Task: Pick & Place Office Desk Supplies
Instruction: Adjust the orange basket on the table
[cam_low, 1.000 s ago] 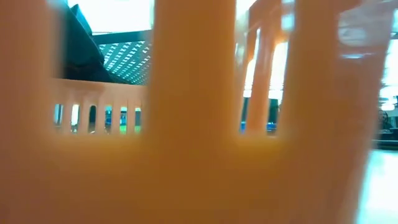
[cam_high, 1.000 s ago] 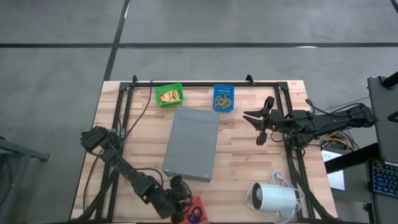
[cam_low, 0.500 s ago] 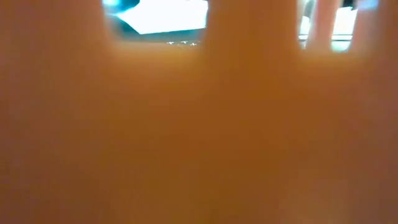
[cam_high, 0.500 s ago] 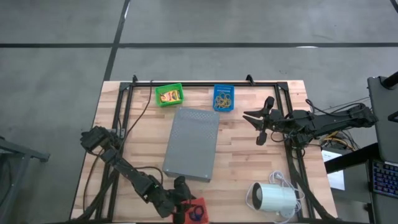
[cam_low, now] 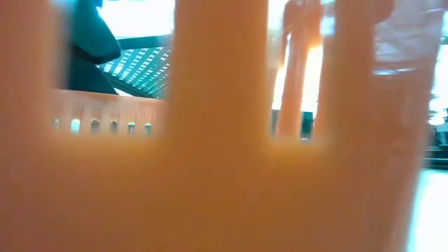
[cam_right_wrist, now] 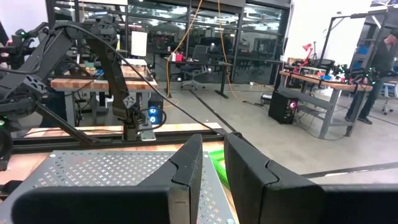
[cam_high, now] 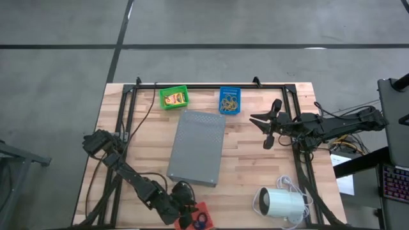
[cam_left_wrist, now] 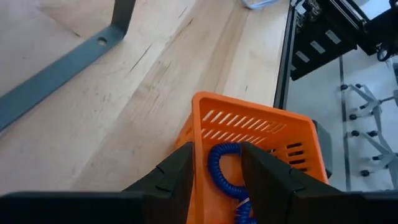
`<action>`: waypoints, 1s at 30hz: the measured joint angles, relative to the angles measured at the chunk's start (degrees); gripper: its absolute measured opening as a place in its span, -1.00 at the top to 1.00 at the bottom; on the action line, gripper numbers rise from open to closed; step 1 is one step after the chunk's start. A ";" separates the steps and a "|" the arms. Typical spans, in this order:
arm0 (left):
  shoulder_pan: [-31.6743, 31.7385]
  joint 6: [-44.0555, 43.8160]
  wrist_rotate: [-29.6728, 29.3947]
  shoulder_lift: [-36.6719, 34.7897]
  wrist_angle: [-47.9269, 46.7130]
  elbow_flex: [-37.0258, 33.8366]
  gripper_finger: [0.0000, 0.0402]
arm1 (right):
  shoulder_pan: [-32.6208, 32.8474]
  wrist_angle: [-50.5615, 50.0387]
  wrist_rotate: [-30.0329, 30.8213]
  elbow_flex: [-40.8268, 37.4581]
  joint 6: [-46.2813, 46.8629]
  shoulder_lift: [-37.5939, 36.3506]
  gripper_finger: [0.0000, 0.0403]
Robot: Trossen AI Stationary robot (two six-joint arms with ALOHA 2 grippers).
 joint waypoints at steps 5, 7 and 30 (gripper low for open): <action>0.00 0.30 0.12 -0.50 -0.12 0.00 0.33 | -0.02 0.02 0.01 0.02 0.00 0.01 0.69; -0.06 0.63 -0.39 -1.05 -0.09 0.02 0.33 | 0.00 0.00 0.00 0.00 0.00 0.01 0.69; -0.26 0.89 -0.65 -3.54 -1.70 0.07 -0.05 | -0.02 0.00 0.02 0.02 0.00 0.01 0.69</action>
